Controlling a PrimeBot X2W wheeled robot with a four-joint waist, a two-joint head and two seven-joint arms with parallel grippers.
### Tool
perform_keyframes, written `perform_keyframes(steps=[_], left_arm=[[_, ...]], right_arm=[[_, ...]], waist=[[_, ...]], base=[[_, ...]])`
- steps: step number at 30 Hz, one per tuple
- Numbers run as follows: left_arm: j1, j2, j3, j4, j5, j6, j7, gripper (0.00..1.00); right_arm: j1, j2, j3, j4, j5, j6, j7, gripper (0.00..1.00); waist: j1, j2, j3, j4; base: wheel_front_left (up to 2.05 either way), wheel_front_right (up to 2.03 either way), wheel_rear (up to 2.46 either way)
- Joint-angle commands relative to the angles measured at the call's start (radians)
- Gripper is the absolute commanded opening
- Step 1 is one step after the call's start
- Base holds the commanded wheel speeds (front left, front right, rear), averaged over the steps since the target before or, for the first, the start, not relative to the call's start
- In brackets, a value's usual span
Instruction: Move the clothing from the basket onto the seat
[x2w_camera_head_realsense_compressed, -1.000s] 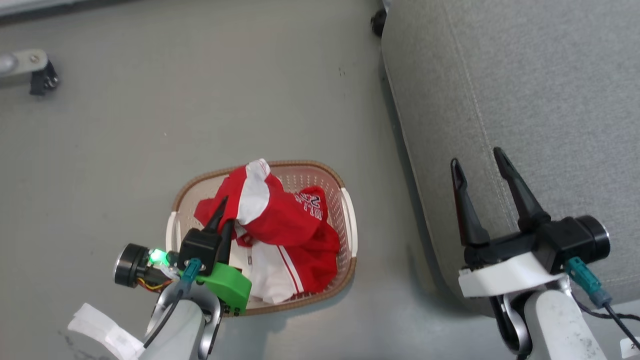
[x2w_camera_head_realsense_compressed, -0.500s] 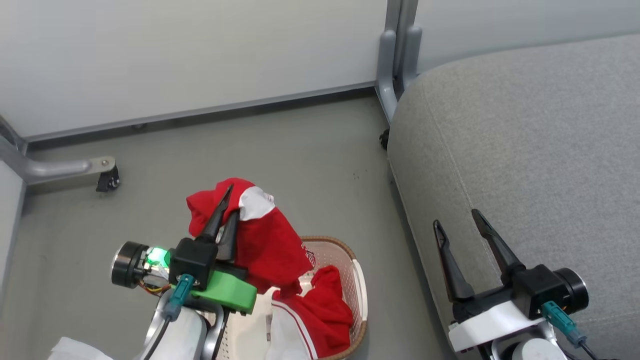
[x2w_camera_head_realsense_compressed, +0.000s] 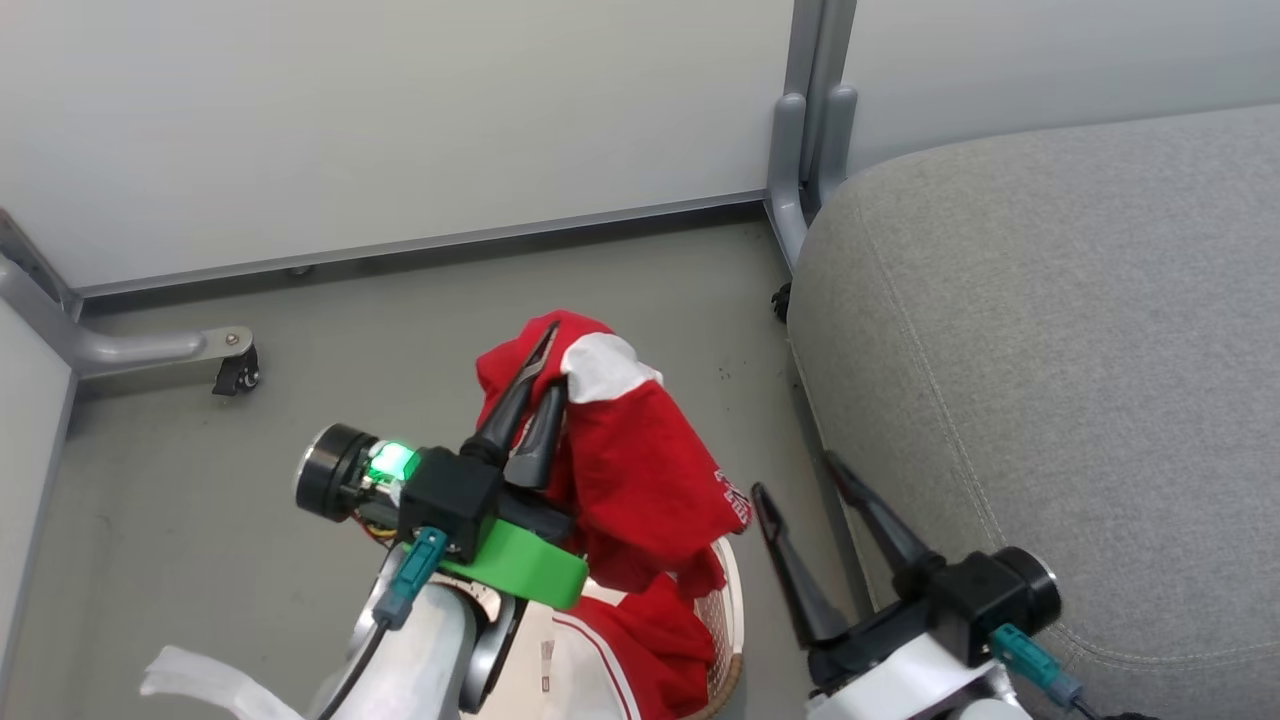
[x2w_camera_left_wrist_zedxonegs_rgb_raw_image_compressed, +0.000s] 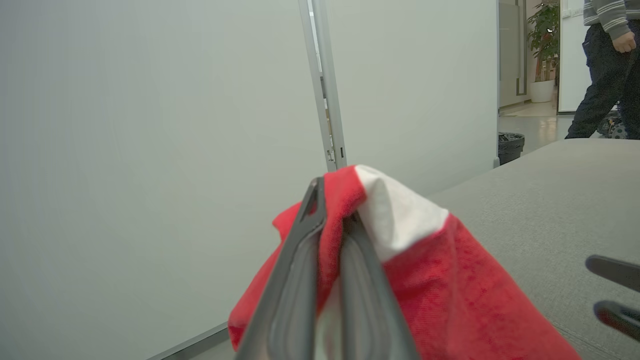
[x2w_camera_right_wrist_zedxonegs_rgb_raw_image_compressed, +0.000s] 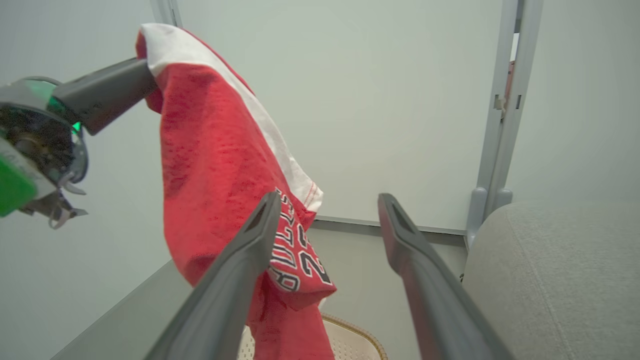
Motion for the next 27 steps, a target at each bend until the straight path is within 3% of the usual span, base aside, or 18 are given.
perform_keyframes(steps=[1, 9, 19, 20, 22, 23, 27], left_arm=[[-0.022, -0.006, -0.015, 0.004, 0.008, -0.008, 0.0, 0.0], [-0.073, -0.02, -0.124, 0.006, -0.004, -0.026, 0.0, 0.0], [-0.119, -0.023, -0.23, 0.028, -0.042, 0.001, 0.0, 0.0], [-0.123, -0.023, -0.237, 0.031, -0.047, 0.003, 0.0, 0.0], [-0.128, -0.023, -0.247, 0.034, -0.054, 0.007, 0.0, 0.0], [-0.131, -0.023, -0.253, 0.036, -0.057, 0.011, 0.0, 0.0], [-0.136, -0.023, -0.262, 0.047, -0.058, 0.014, 0.0, 0.0]], right_arm=[[-0.018, 0.0, 0.031, 0.005, 0.021, 0.0, -0.001, 1.0], [-0.074, -0.001, 0.096, 0.04, 0.045, 0.0, -0.001, 1.0], [-0.1, 0.0, 0.075, 0.134, 0.045, 0.0, -0.001, 1.0], [-0.1, -0.001, 0.074, 0.141, 0.051, 0.0, -0.001, 0.92], [-0.102, -0.001, 0.074, 0.148, 0.06, 0.0, -0.001, 0.07], [-0.101, -0.001, 0.081, 0.16, 0.065, 0.0, -0.001, 0.0], [-0.111, -0.001, 0.105, 0.189, 0.08, 0.0, -0.001, 0.0]], waist=[[0.0001, 0.0, 0.008, 0.004], [0.0001, 0.0, 0.023, 0.007], [0.0001, 0.0, 0.026, 0.002], [0.0001, 0.0, 0.027, 0.001], [0.0001, 0.0, 0.028, 0.0], [0.0001, 0.0, 0.029, 0.0], [0.0001, 0.0, 0.031, -0.003]], base=[[0.0, 0.0, 0.0], [0.0, 0.0, 0.0], [0.0, 0.0, 0.0], [0.0, 0.0, 0.0], [0.0, 0.0, 0.0], [0.0, 0.0, 0.0], [0.0, 0.0, 0.0]])
